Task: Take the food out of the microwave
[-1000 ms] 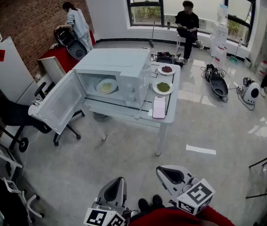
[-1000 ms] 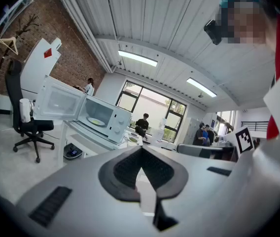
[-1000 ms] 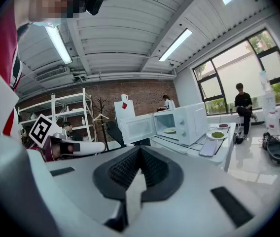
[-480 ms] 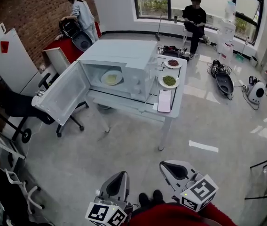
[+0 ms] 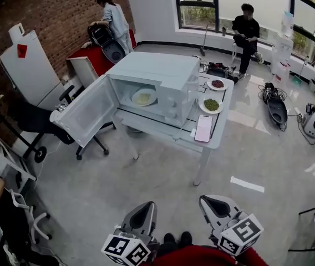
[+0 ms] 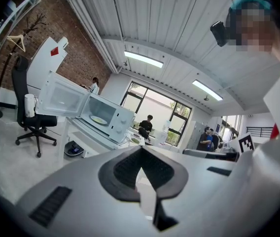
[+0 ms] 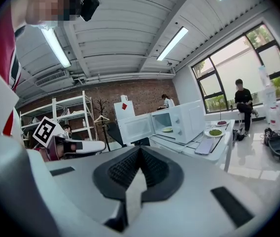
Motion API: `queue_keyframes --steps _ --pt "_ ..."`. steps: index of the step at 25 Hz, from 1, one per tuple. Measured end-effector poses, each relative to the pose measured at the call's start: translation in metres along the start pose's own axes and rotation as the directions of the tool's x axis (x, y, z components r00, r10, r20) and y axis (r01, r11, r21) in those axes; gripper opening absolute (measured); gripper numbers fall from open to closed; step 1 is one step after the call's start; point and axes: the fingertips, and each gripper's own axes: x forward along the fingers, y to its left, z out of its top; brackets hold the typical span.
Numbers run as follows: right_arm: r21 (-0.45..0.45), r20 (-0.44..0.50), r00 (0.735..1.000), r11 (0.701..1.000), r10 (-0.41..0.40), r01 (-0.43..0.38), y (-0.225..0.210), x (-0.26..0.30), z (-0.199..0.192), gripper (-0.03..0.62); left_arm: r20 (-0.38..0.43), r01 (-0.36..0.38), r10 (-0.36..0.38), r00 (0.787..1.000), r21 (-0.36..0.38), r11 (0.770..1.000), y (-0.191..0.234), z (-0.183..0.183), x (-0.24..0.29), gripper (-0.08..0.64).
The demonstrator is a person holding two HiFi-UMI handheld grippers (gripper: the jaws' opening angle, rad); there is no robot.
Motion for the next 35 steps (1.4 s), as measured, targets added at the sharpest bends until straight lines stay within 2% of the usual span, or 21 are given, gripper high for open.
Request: queue_keyframes --steps 6,12,19,25,35 --pt "0.008 0.002 1.000 1.000 0.022 -0.022 -0.008 -0.003 0.002 0.011 0.046 -0.022 0.025 0.999 -0.063 0.998 0.003 0.008 0.002 0.008" --pt "0.016 0.013 0.999 0.999 0.043 -0.043 -0.010 0.005 0.008 0.011 0.049 -0.073 0.074 0.996 -0.032 0.997 0.011 0.021 0.004 0.008" --pt "0.026 0.013 0.999 0.999 0.044 -0.044 -0.008 0.030 0.014 0.011 0.029 -0.073 0.073 0.997 -0.023 0.997 0.032 0.027 0.015 0.008" --pt "0.029 -0.013 0.999 0.999 0.041 -0.040 -0.009 0.072 0.016 0.011 0.022 -0.055 0.056 0.998 -0.059 0.997 0.069 0.037 0.038 0.008" --pt "0.040 -0.048 0.998 0.999 0.031 -0.029 -0.012 0.180 0.035 0.011 -0.018 -0.013 0.011 1.000 -0.089 0.996 0.153 0.074 0.088 0.008"
